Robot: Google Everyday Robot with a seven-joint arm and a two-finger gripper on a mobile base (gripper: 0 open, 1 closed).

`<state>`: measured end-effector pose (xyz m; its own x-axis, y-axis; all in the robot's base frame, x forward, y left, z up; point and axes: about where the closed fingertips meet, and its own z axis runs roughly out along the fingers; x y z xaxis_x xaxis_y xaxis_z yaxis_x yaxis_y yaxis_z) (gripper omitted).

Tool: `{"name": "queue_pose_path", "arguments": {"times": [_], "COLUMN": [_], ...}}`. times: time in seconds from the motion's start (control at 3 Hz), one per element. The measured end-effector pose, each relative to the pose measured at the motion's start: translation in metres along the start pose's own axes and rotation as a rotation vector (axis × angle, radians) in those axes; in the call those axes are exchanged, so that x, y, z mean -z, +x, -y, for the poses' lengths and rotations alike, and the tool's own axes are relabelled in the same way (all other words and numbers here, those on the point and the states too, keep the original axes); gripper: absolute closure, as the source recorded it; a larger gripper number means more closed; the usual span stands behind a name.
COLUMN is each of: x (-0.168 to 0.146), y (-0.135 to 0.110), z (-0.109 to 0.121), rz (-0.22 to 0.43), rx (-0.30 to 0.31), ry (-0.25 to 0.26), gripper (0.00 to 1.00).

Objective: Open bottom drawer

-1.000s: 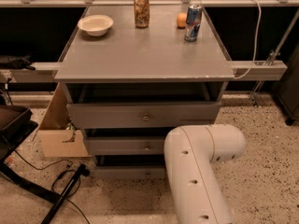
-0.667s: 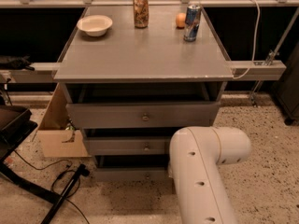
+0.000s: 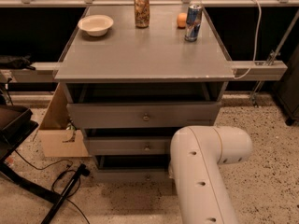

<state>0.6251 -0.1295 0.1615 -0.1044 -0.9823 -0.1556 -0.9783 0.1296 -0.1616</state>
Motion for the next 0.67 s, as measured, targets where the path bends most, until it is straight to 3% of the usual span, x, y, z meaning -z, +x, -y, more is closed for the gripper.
{"name": "queue_pose_path", "arguments": {"times": [0.67], "x": [0.0041], "y": [0.0031], "z": [-0.0101], "rz": [-0.002], "rx": [-0.008], "ry": [-0.024], "gripper": [1.00]}}
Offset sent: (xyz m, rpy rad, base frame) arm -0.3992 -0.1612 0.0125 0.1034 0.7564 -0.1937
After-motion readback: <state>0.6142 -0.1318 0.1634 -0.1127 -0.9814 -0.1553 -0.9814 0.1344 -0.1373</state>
